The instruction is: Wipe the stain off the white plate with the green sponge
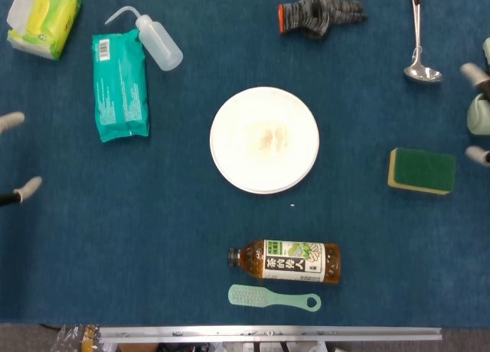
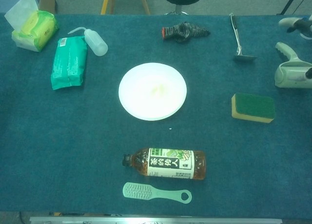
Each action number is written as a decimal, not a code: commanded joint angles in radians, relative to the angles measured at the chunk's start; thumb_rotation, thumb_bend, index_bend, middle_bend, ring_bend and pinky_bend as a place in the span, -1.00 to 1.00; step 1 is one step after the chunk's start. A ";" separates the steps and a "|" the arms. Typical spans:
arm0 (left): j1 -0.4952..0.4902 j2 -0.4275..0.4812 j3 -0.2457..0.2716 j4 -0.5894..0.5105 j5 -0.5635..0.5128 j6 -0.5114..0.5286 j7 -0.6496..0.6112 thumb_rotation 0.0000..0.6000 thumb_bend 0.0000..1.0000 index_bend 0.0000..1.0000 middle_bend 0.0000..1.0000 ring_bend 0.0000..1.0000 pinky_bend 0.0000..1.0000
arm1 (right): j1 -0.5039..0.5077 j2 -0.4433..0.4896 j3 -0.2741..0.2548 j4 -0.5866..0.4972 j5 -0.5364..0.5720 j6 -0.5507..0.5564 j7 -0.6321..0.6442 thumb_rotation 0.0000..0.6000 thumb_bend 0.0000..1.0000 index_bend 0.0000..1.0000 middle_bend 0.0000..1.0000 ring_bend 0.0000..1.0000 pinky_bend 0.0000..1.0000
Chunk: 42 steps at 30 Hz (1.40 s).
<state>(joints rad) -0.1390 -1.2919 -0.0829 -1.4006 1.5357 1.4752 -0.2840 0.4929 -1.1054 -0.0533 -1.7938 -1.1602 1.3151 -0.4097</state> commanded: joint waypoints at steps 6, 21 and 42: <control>-0.043 0.057 -0.040 -0.107 0.017 0.011 0.126 1.00 -0.79 -0.53 -0.93 -0.89 -0.49 | -0.225 0.100 0.019 0.024 -0.129 0.279 0.163 1.00 -1.00 -0.55 -0.44 -0.59 -0.35; -0.045 0.086 -0.019 -0.152 -0.033 -0.032 0.231 1.00 -0.79 -0.53 -0.92 -0.89 -0.49 | -0.448 0.120 0.009 0.085 -0.158 0.423 0.270 1.00 -1.00 -0.47 -0.39 -0.59 -0.35; -0.043 0.035 -0.010 -0.050 -0.105 -0.081 0.177 1.00 -0.79 -0.53 -0.92 -0.89 -0.49 | -0.527 0.081 0.071 0.110 -0.192 0.406 0.299 1.00 -1.00 -0.45 -0.37 -0.59 -0.35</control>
